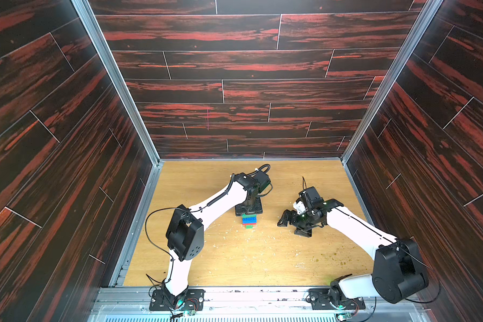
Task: Assemble a carrot with lego
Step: Assemble the lego brick with the lego brick.
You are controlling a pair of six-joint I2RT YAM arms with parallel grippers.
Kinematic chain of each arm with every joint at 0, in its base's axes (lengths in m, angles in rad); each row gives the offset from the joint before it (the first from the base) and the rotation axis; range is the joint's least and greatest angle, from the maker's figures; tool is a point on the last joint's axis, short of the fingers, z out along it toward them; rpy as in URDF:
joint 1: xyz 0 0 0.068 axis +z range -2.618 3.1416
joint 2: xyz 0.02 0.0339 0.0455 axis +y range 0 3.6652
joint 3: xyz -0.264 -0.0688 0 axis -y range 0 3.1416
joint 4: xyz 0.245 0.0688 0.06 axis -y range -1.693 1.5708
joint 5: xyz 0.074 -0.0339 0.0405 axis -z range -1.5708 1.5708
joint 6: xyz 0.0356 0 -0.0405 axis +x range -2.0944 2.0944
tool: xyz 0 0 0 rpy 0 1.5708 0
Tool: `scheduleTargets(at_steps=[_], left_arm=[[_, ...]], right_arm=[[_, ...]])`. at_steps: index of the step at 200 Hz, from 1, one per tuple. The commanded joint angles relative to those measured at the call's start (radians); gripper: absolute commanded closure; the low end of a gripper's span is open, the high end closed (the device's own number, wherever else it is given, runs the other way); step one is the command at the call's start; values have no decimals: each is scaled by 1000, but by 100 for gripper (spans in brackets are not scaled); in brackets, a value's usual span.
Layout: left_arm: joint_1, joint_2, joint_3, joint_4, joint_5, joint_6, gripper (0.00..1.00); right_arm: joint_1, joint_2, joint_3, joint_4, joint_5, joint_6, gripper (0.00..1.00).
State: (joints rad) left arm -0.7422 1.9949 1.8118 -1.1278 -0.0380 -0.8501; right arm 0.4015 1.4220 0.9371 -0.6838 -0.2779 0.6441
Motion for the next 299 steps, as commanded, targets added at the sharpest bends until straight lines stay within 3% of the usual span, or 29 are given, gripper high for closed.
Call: scheduleTargets(at_steps=[1, 131, 299], left_arm=[[-9, 19, -14, 4, -23, -28, 66], [-13, 64, -6, 0, -57, 39, 66], [-45, 95, -36, 11, -27, -8, 66]], right_arm=[[-4, -5, -10, -2, -9, -8, 7], [-4, 8, 0, -2, -9, -4, 7], [-4, 9, -1, -5, 0, 8, 7]])
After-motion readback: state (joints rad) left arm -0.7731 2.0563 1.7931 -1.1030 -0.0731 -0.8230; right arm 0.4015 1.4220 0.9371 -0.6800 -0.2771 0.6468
